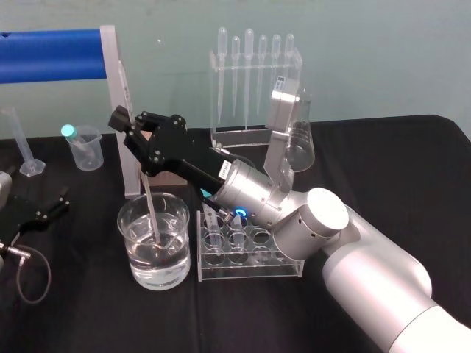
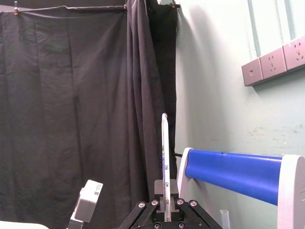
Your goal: Hold the thermometer with one hand and immerse one end into the beaker, then reinsert it into the test tube rack.
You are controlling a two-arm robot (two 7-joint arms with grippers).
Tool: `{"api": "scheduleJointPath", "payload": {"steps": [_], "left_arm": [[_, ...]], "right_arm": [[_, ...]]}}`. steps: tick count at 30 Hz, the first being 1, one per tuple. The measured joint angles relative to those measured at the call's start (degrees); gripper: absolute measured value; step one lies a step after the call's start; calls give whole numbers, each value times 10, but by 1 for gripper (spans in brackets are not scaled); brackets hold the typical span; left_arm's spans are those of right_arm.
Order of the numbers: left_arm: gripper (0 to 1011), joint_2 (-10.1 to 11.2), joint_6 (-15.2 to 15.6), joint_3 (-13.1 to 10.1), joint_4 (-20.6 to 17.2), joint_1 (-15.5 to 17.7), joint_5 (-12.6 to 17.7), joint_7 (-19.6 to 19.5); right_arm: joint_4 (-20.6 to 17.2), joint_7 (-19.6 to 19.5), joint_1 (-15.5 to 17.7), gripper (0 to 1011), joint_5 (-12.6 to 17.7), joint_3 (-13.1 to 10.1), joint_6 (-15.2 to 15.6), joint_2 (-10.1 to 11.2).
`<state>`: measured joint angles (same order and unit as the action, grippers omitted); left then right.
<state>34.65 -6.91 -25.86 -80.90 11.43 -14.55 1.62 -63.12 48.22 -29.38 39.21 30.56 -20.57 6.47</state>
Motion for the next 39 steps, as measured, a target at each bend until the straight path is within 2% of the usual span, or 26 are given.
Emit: {"api": "scheduleJointPath", "payload": {"steps": [39], "left_arm": [[1008,0,0,0,0,0,0,0]], "right_arm": [[0,0,0,55,0,0,0,0]]}}
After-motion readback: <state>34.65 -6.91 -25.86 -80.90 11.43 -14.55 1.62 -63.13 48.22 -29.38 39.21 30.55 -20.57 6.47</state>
